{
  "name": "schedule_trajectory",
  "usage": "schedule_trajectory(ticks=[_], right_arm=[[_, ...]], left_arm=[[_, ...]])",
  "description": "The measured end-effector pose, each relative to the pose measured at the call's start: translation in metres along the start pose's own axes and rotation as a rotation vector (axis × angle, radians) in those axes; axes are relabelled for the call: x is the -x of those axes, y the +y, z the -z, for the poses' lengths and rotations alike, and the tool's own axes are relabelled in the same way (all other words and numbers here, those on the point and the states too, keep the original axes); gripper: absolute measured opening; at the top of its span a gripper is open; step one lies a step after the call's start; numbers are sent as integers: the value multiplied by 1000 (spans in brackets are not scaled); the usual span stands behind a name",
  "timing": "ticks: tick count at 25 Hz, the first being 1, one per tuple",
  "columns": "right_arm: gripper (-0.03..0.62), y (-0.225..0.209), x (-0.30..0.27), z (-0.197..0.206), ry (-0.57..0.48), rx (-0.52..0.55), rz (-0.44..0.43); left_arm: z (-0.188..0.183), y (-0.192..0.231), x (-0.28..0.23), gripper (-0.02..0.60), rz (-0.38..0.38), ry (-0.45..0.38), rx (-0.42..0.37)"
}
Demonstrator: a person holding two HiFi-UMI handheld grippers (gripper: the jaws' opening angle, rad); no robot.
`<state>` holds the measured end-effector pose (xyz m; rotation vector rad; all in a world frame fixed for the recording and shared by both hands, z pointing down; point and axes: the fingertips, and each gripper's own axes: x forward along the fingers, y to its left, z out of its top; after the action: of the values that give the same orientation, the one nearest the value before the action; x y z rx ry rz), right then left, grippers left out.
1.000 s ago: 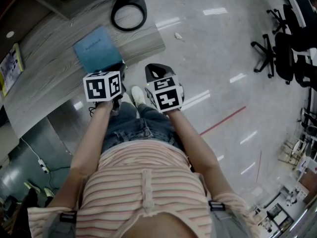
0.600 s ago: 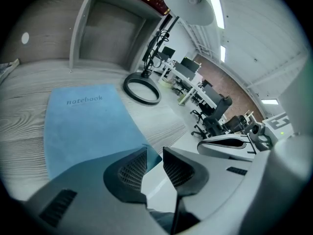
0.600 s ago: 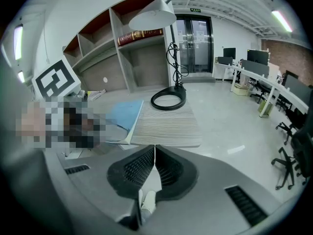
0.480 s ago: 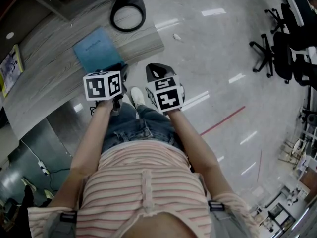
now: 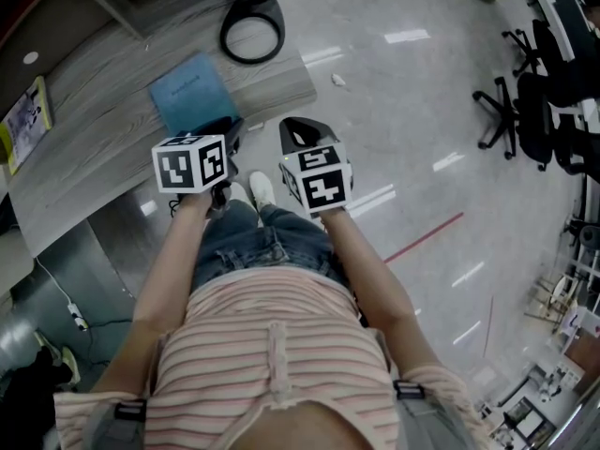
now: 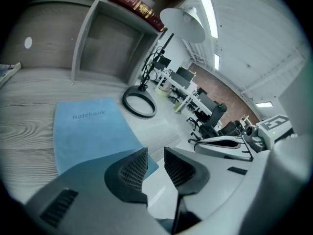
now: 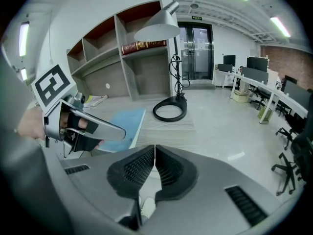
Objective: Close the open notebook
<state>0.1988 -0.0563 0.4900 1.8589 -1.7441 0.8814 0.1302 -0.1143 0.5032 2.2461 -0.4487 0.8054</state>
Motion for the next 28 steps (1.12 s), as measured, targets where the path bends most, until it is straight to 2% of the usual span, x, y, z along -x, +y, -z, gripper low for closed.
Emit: schedule_trajectory(ticks=[6, 12, 23, 28], right_arm=[[18, 8, 9, -29, -75, 20, -46], [18, 27, 12, -57, -131, 57, -100], [18, 76, 15, -99, -224, 118, -236], [18, 93, 17, -111, -259, 136, -281]], left_arm=[[-20, -2, 23, 43, -54, -103, -62], [-38, 6, 51, 12, -110, -198, -70], [-62, 32, 126, 11, -253, -438, -85], [-64, 41, 155, 11, -300, -498, -84]])
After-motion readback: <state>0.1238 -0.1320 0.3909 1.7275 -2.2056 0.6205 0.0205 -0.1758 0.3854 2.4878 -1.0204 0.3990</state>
